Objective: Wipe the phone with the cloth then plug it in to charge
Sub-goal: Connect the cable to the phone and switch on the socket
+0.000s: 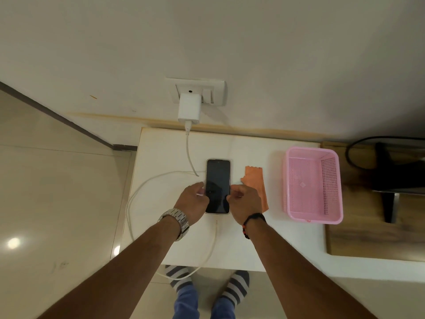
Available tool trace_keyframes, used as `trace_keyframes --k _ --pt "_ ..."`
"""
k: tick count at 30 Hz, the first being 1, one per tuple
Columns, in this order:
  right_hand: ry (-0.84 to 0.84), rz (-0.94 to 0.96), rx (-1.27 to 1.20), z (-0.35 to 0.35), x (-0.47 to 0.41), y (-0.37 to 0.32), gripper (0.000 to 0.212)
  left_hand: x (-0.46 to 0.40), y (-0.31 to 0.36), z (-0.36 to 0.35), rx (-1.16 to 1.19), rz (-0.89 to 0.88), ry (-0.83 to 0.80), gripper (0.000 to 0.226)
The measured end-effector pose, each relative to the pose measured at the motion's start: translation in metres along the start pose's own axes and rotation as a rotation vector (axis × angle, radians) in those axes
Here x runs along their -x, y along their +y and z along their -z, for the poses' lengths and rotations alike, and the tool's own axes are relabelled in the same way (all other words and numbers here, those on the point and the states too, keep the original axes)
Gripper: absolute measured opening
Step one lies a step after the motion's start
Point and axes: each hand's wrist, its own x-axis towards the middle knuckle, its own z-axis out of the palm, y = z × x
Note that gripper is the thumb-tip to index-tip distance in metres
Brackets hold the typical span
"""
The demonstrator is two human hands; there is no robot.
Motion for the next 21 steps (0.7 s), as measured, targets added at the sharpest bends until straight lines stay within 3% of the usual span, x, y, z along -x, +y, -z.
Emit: trace_keyframes --k 5,8,13,18,21 --pt "0.006 0.016 -0.023 0.014 0.007 -0.01 0.027 0.008 -0.002 0.016 0.186 0.043 0.04 0.04" --pt "0.144 0.08 -0.115 0.023 0.014 -0.024 0.015 0.016 0.007 0.033 0.411 0.092 0.188 0.019" --pt "0.112 0.123 -0.288 0.03 0.028 -0.051 0.008 0.028 0.03 0.063 0.547 0.005 0.324 0.016" --pt "0.141 0.069 -0.264 0.028 0.028 -0.042 0.007 0.026 0.032 0.057 0.493 0.082 0.23 0.016" --pt "0.109 -0.115 -0.172 0.015 0.033 -0.007 0.026 0.021 0.011 0.036 0.456 0.227 0.122 0.014"
